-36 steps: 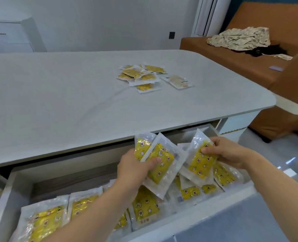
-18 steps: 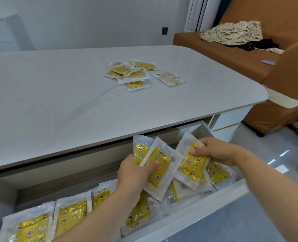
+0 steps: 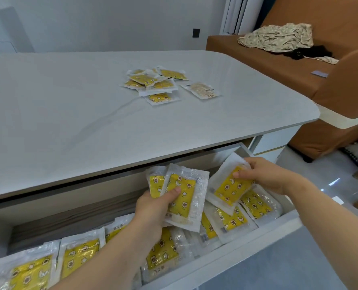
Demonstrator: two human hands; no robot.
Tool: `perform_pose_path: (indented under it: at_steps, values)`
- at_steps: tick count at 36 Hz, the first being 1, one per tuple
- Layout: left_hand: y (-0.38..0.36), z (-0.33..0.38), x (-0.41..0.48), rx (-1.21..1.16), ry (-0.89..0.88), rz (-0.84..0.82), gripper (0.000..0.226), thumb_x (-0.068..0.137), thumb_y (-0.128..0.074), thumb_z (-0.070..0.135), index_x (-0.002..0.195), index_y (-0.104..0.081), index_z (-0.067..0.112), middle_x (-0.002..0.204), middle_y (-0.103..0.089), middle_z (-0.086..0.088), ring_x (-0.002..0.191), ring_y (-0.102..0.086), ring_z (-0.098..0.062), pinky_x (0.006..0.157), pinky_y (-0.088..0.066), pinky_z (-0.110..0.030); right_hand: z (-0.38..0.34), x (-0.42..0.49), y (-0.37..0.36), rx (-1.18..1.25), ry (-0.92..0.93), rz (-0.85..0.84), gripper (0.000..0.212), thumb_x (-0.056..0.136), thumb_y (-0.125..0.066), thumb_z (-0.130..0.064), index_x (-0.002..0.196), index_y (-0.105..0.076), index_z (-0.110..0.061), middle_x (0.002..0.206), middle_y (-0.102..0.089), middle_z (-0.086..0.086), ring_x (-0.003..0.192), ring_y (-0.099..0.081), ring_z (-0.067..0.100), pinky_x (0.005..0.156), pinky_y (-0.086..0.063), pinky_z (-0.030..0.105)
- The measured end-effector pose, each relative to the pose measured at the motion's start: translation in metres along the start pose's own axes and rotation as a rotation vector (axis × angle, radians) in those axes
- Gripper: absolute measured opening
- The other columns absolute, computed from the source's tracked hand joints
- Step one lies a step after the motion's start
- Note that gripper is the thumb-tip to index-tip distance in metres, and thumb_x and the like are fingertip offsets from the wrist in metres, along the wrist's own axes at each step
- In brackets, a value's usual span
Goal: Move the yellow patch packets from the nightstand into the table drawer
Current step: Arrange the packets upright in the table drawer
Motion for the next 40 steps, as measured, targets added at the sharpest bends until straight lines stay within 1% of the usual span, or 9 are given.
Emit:
perform_pose_path:
  at_steps: [6, 12, 15, 17, 20, 25, 29, 34, 40]
  values:
    - [-0.003, 0.002, 0.003, -0.036, -0.003, -0.017, 0.018, 0.079, -0.073, 0.014, 0.085, -0.057, 0.015, 0.079, -0.066, -0.006, 0.063, -0.063, -0.019, 0.045, -0.049, -0.023, -0.025, -0.005, 0.014, -0.251, -0.029, -0.019, 0.012, 0.066, -0.06, -0.017, 0.068, -0.06, -0.005, 0.069, -0.055, 0.001, 0.072, -0.049, 0.014, 0.07, -0.037, 0.022]
    - [-0.006, -0.003, 0.004, -0.047, 0.026, -0.034, 0.02, 0.079, -0.073, 0.014, 0.093, -0.059, 0.014, 0.087, -0.069, -0.009, 0.067, -0.064, -0.021, 0.05, -0.047, -0.025, -0.019, 0.008, -0.004, -0.732, -0.161, -0.092, 0.037, 0.086, -0.047, -0.009, 0.05, -0.039, -0.016, 0.054, -0.035, -0.003, 0.054, -0.033, 0.014, 0.057, -0.028, 0.022]
    - [-0.007, -0.004, 0.004, -0.056, 0.046, -0.051, 0.015, 0.081, -0.07, 0.011, 0.09, -0.059, 0.014, 0.084, -0.068, -0.009, 0.067, -0.063, -0.022, 0.052, -0.046, -0.026, -0.013, 0.01, -0.01, -1.088, -0.196, -0.064, 0.022, 0.088, -0.047, -0.025, 0.099, -0.066, -0.022, 0.103, -0.062, 0.001, 0.103, -0.054, 0.024, 0.089, -0.041, 0.034]
    - [-0.007, -0.004, 0.004, -0.061, 0.056, -0.058, 0.012, 0.083, -0.068, 0.01, 0.089, -0.058, 0.014, 0.084, -0.068, -0.01, 0.069, -0.063, -0.023, 0.055, -0.048, -0.028, -0.02, 0.012, -0.011, -1.234, -0.067, 0.122, 0.037, 0.089, -0.046, -0.029, 0.125, -0.055, -0.029, 0.13, -0.054, -0.001, 0.122, -0.044, 0.023, 0.103, -0.035, 0.037]
    - [-0.01, -0.004, 0.005, -0.073, 0.059, -0.074, 0.014, 0.083, -0.067, 0.012, 0.096, -0.06, 0.013, 0.089, -0.07, -0.012, 0.072, -0.065, -0.025, 0.056, -0.051, -0.028, -0.045, 0.008, -0.022, -0.805, 0.191, 0.348, 0.03, 0.094, -0.044, -0.035, 0.12, -0.057, -0.03, 0.122, -0.06, -0.002, 0.108, -0.053, 0.016, 0.091, -0.044, 0.032]
    - [-0.015, -0.001, -0.001, -0.122, 0.043, -0.117, 0.023, 0.085, -0.065, 0.01, 0.106, -0.059, 0.015, 0.091, -0.071, -0.009, 0.072, -0.067, -0.023, 0.05, -0.053, -0.026, -0.059, 0.006, -0.063, -0.203, 0.148, -0.046, 0.024, 0.089, -0.057, -0.037, 0.111, -0.052, -0.029, 0.094, -0.065, -0.006, 0.067, -0.063, 0.002, 0.066, -0.053, 0.02]
    - [-0.014, 0.007, -0.002, -0.09, -0.054, -0.136, 0.027, 0.086, -0.065, 0.018, 0.11, -0.056, 0.024, 0.098, -0.071, -0.007, 0.082, -0.069, -0.025, 0.061, -0.055, -0.032, -0.044, 0.014, -0.068, 0.02, 0.095, -0.064, 0.021, 0.086, -0.064, -0.013, 0.106, -0.059, -0.017, 0.09, -0.068, 0.001, 0.074, -0.067, 0.011, 0.06, -0.055, 0.025]
    - [-0.009, 0.016, -0.004, 0.107, -0.169, -0.124, 0.014, 0.097, -0.045, 0.032, 0.104, -0.058, 0.03, 0.096, -0.068, 0.005, 0.084, -0.066, -0.012, 0.058, -0.051, -0.023, -0.034, 0.013, -0.052, 0.051, 0.09, -0.012, 0.009, 0.089, -0.06, -0.014, 0.095, -0.064, -0.01, 0.09, -0.069, 0.008, 0.079, -0.065, 0.018, 0.075, -0.053, 0.032]
    - [-0.002, 0.006, 0.0, 0.309, -0.044, -0.109, 0.011, 0.092, -0.056, 0.011, 0.101, -0.06, 0.016, 0.091, -0.068, -0.004, 0.075, -0.064, -0.015, 0.053, -0.046, -0.023, -0.019, 0.011, -0.047, -0.096, -0.022, -0.093, 0.013, 0.092, -0.056, -0.017, 0.084, -0.065, -0.013, 0.086, -0.064, 0.011, 0.081, -0.059, 0.024, 0.084, -0.046, 0.041]
Point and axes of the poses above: each hand's wrist, its own x-axis towards the middle knuckle, its own y-axis out of the back of the hand, z = x × y, the point moved 4 cm from there along x, towards the middle knuckle
